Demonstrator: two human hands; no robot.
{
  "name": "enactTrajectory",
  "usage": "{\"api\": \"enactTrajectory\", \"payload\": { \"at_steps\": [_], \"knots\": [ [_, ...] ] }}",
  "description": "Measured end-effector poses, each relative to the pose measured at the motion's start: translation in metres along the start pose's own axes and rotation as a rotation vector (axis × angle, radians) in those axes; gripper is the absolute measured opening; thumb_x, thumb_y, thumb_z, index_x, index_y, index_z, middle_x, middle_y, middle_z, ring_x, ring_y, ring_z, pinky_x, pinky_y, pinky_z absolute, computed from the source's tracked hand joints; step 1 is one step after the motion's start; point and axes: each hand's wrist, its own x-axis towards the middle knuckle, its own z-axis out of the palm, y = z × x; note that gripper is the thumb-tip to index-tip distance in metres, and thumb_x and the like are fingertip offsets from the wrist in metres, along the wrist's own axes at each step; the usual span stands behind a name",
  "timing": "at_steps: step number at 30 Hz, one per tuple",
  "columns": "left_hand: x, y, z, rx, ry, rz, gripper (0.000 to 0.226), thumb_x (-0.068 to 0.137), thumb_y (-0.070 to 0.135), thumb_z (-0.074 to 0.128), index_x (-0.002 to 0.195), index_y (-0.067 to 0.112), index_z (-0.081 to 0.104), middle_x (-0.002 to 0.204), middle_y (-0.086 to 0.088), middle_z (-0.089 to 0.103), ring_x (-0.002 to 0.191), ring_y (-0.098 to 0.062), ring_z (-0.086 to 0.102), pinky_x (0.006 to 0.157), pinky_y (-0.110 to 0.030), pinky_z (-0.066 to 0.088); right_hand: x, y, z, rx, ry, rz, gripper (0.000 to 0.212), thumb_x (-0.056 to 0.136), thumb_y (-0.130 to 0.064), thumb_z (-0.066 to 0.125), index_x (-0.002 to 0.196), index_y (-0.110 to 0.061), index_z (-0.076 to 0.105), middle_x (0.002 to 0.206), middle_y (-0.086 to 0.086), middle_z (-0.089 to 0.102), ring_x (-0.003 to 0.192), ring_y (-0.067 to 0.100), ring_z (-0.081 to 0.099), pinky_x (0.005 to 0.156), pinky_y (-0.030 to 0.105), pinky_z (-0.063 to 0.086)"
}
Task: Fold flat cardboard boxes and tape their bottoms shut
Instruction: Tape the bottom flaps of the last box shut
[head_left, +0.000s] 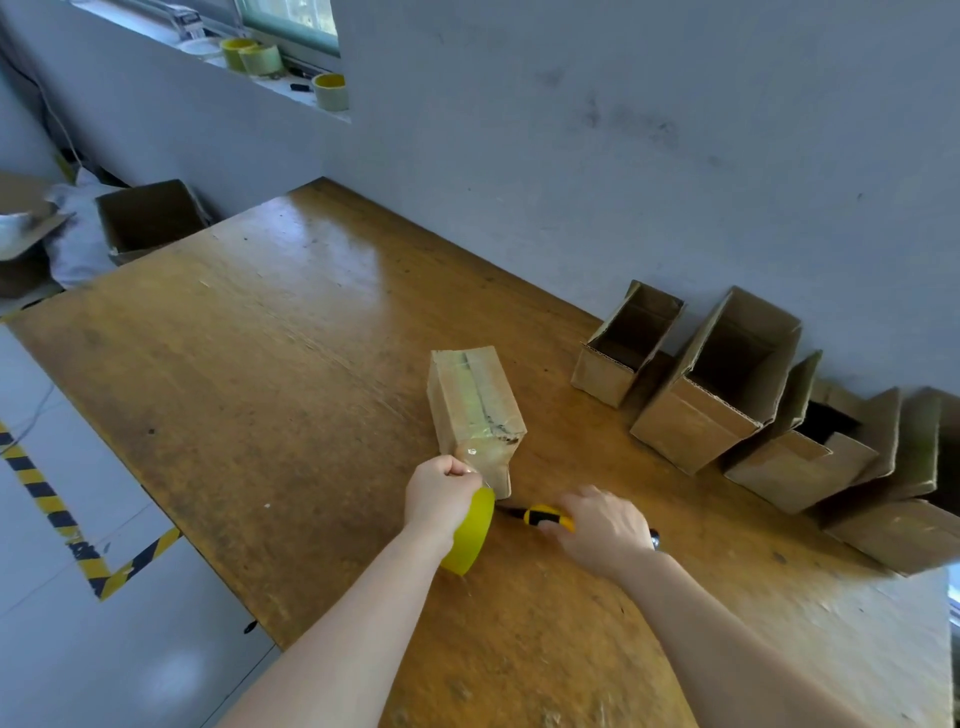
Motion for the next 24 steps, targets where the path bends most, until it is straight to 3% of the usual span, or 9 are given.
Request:
{"api": "enactTrajectory", "payload": {
  "at_steps": [6, 9, 12, 16, 19, 24],
  "knots": [
    [0.005, -0.001, -0.003, -0.017, -0.007, -0.026, 0.008, 0.086, 0.023, 0.067, 0.078, 0.021, 0.065, 0.084, 0.001, 0.062, 0.080, -0.012, 0.055, 0.055, -0.023, 0.037, -0.005, 0.006, 0.019, -0.011, 0.035, 0.026, 0.052, 0.086, -0.064, 0.051, 0.131, -0.036, 0.050, 0.125, -0.003, 0.053, 0.114, 0.019, 0.049, 0.087, 0.031, 0.042],
    [0.007, -0.002, -0.005, -0.027, -0.011, -0.030, 0.006, 0.085, 0.023, 0.067, 0.079, 0.022, 0.066, 0.083, 0.002, 0.063, 0.078, -0.011, 0.054, 0.055, -0.023, 0.036, 0.009, -0.016, -0.005, 0.126, 0.302, -0.023, 0.067, 0.081, -0.067, 0.056, 0.134, -0.028, 0.046, 0.126, 0.000, 0.049, 0.115, 0.021, 0.047, 0.089, 0.034, 0.046],
    [0.009, -0.002, -0.008, -0.056, -0.044, -0.033, 0.002, 0.087, 0.025, 0.065, 0.086, 0.024, 0.065, 0.086, 0.006, 0.061, 0.079, -0.008, 0.051, 0.058, -0.025, 0.035, 0.032, -0.047, -0.033, 0.198, 0.523, -0.193, 0.072, 0.081, -0.060, 0.062, 0.141, -0.028, 0.039, 0.142, 0.004, 0.043, 0.128, 0.024, 0.042, 0.097, 0.039, 0.045],
    [0.013, -0.003, -0.012, -0.120, -0.046, -0.076, 0.007, 0.088, 0.026, 0.064, 0.083, 0.030, 0.062, 0.088, 0.009, 0.059, 0.079, -0.006, 0.049, 0.061, -0.026, 0.035, 0.059, -0.070, -0.046, 0.081, 0.408, -0.316, 0.073, 0.086, -0.054, 0.061, 0.148, -0.033, 0.029, 0.158, 0.002, 0.023, 0.146, 0.023, 0.016, 0.114, 0.040, 0.024],
    [0.016, -0.004, -0.013, -0.107, -0.048, -0.077, 0.015, 0.087, 0.026, 0.064, 0.074, 0.031, 0.059, 0.083, 0.011, 0.059, 0.077, -0.005, 0.049, 0.058, -0.025, 0.034, 0.069, -0.075, -0.042, 0.028, 0.374, -0.301, 0.066, 0.084, -0.053, 0.063, 0.141, -0.030, 0.038, 0.153, 0.004, 0.032, 0.142, 0.024, 0.024, 0.111, 0.041, 0.028],
    [0.019, -0.002, -0.017, -0.110, -0.093, -0.064, 0.010, 0.083, 0.022, 0.065, 0.076, 0.015, 0.067, 0.076, 0.002, 0.063, 0.076, -0.016, 0.056, 0.059, -0.027, 0.042, 0.074, -0.087, -0.034, -0.019, 0.444, -0.261, 0.051, 0.080, -0.056, 0.064, 0.120, -0.028, 0.052, 0.131, 0.005, 0.050, 0.125, 0.028, 0.040, 0.094, 0.043, 0.040]
  ]
}}
